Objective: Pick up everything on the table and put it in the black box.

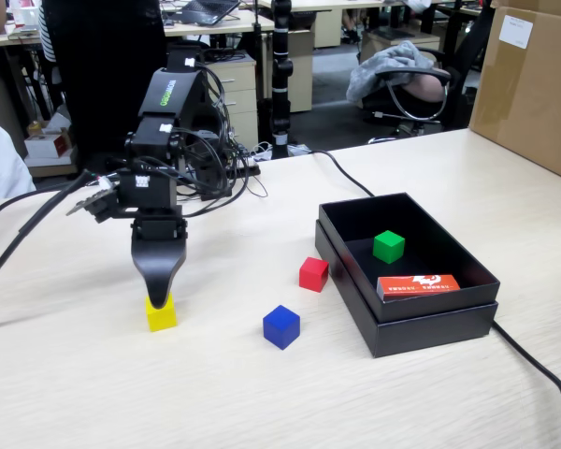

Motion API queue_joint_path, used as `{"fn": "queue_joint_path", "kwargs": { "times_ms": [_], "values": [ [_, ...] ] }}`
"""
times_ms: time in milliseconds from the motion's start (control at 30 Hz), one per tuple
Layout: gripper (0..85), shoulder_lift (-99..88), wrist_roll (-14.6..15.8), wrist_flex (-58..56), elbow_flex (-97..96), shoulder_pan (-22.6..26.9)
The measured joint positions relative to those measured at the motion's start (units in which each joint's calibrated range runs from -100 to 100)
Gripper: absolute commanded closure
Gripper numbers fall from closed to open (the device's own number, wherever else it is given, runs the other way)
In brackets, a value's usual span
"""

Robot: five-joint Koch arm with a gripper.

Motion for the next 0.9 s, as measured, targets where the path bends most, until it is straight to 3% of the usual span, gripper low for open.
{"fn": "queue_joint_path", "kwargs": {
  "times_ms": [333,500,700,800,900],
  "values": [
    [38.3,9.06,-0.05,-1.24,4.38,-0.29],
    [45.9,10.10,-0.10,-1.24,5.20,-0.34],
    [62.9,10.49,-0.73,-1.32,5.48,-0.39],
    [82.5,10.87,-0.88,-1.32,5.57,-0.39],
    [84.7,11.00,-0.88,-1.24,6.02,-0.44]
  ]
}}
